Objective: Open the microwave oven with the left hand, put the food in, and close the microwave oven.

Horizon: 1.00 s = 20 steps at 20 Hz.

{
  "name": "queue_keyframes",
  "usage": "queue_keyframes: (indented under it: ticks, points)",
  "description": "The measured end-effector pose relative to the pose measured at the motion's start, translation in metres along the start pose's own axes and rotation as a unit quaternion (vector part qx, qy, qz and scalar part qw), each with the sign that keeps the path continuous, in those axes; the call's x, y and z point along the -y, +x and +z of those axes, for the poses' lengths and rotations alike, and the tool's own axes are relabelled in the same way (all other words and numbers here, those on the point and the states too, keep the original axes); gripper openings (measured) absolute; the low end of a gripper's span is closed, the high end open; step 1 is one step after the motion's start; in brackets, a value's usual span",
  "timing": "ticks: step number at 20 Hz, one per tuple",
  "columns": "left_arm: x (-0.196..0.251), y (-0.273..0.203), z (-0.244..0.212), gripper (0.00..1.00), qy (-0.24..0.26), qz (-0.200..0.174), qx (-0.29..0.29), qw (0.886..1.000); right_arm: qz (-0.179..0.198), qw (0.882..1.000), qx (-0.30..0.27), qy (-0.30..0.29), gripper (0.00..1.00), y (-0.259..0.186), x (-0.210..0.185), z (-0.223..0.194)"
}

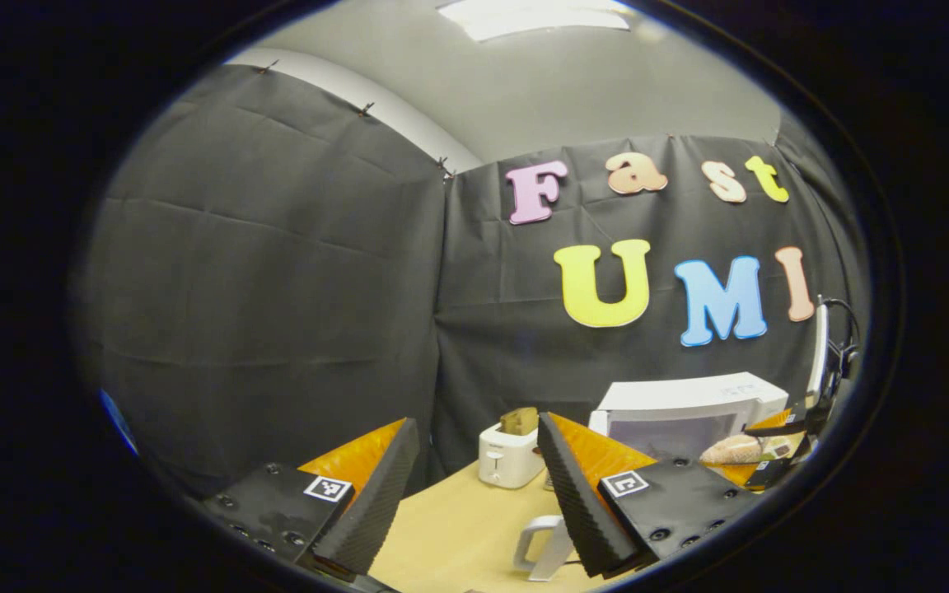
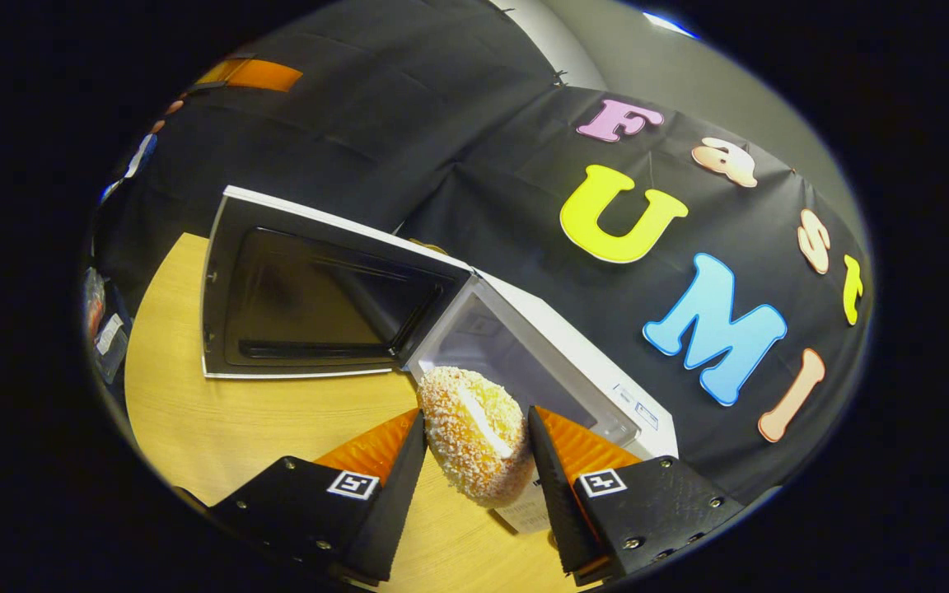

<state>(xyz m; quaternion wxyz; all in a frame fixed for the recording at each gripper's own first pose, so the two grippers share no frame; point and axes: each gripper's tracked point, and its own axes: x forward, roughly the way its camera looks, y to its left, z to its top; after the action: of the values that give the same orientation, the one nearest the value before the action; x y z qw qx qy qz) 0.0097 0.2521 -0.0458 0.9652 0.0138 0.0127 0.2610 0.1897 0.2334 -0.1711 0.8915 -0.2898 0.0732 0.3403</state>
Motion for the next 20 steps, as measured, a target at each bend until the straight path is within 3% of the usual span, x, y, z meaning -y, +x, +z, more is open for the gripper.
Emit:
queue_keyframes:
  ticks: [10,20]
  points:
    - [-0.049,0.025,-0.026,0.96,0.003,0.046,-0.027,0.999,-0.029,0.999,-0.033,-0.019,0.74,0.091,0.014,-0.030]
    - [-0.068,0.050,-0.063,0.96,0.012,0.072,-0.080,0.994,-0.057,0.995,-0.049,-0.065,0.74,0.182,0.018,-0.060]
